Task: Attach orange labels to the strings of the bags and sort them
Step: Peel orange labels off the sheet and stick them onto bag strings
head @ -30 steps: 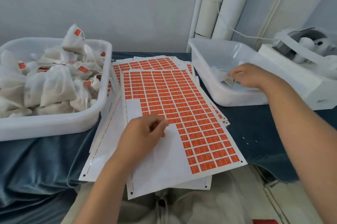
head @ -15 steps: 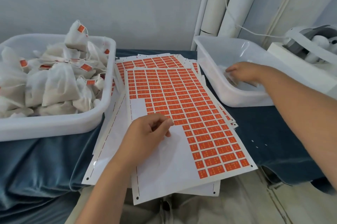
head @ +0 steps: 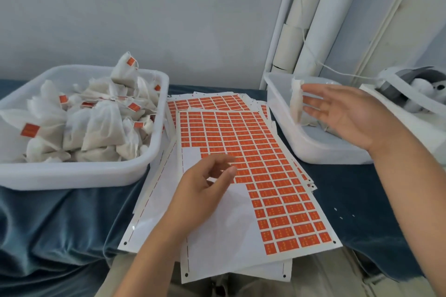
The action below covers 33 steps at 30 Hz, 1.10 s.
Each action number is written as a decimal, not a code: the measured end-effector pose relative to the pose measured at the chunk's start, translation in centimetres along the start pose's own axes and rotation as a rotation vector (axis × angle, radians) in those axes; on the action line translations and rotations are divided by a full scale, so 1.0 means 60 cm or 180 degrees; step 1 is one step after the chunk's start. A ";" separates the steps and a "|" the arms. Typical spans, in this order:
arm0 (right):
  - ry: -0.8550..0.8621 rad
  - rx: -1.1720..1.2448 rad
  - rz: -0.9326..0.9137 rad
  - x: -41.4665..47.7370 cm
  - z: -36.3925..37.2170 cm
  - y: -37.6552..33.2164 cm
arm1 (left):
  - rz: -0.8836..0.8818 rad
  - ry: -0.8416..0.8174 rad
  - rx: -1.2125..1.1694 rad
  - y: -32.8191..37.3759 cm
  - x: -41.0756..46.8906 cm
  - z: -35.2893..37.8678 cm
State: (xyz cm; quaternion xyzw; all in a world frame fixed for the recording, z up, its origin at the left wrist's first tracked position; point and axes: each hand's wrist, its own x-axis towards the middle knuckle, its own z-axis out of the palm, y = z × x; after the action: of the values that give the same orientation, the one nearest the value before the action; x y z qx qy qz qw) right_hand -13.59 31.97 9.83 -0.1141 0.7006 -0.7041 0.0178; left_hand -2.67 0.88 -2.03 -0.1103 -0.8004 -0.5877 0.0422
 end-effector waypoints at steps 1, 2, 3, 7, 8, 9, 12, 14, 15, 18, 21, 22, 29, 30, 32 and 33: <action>-0.0023 0.0018 0.0021 -0.016 0.023 0.000 | 0.0031 -0.0054 -0.0045 0.006 -0.002 0.000; -0.0045 0.0014 0.0048 -0.032 0.046 0.005 | 0.0055 -0.0107 -0.0072 0.011 -0.003 0.000; -0.0070 -0.0025 0.0102 -0.048 0.070 0.015 | 0.0067 -0.0133 -0.0075 0.016 -0.005 0.001; -0.0356 -0.0741 0.0535 -0.115 0.176 0.077 | -0.0089 -0.0158 -0.0379 0.036 -0.009 0.012; -0.0465 -0.0955 0.0530 -0.129 0.198 0.097 | -0.0168 -0.0180 -0.0608 0.037 -0.010 0.016; -0.0556 -0.1074 0.0459 -0.140 0.218 0.116 | -0.0247 -0.0189 -0.0819 0.036 -0.011 0.019; -0.0540 -0.0323 0.0669 -0.157 0.259 0.146 | -0.0382 -0.0046 -0.1113 0.023 -0.016 0.024; -0.0574 -0.0358 0.0795 -0.163 0.266 0.139 | -0.0550 0.0073 -0.1195 0.016 -0.020 0.022; -0.0602 -0.0538 0.0714 -0.165 0.265 0.133 | -0.0664 0.0130 -0.1240 0.014 -0.021 0.021; 0.0028 -0.0967 0.0193 -0.170 0.248 0.126 | -0.0964 0.0309 -0.1264 0.011 -0.023 0.022; 0.0518 -0.1699 -0.0188 -0.167 0.244 0.129 | -0.0966 0.0486 -0.0977 0.015 -0.024 0.028; 0.0432 -0.1927 -0.0226 -0.167 0.245 0.130 | -0.0936 0.0498 -0.0920 0.016 -0.024 0.029; 0.0281 -0.2326 -0.0173 -0.167 0.244 0.143 | -0.0632 0.0312 -0.0833 0.023 -0.027 0.023; 0.0306 -0.2315 -0.0187 -0.168 0.245 0.144 | -0.0546 0.0212 -0.0791 0.023 -0.027 0.022; 0.0268 -0.2264 -0.0176 -0.169 0.245 0.144 | -0.0387 0.0001 -0.0621 0.026 -0.028 0.020; 0.0164 -0.2276 -0.0137 -0.169 0.242 0.139 | -0.0361 -0.0053 -0.0523 0.027 -0.029 0.019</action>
State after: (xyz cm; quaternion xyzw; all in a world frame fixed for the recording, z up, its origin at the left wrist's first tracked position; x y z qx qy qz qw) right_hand -2.16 19.41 0.06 -0.1100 0.9003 -0.4174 -0.0558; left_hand -0.56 2.20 -1.22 -0.0728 -0.7548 -0.6519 -0.0070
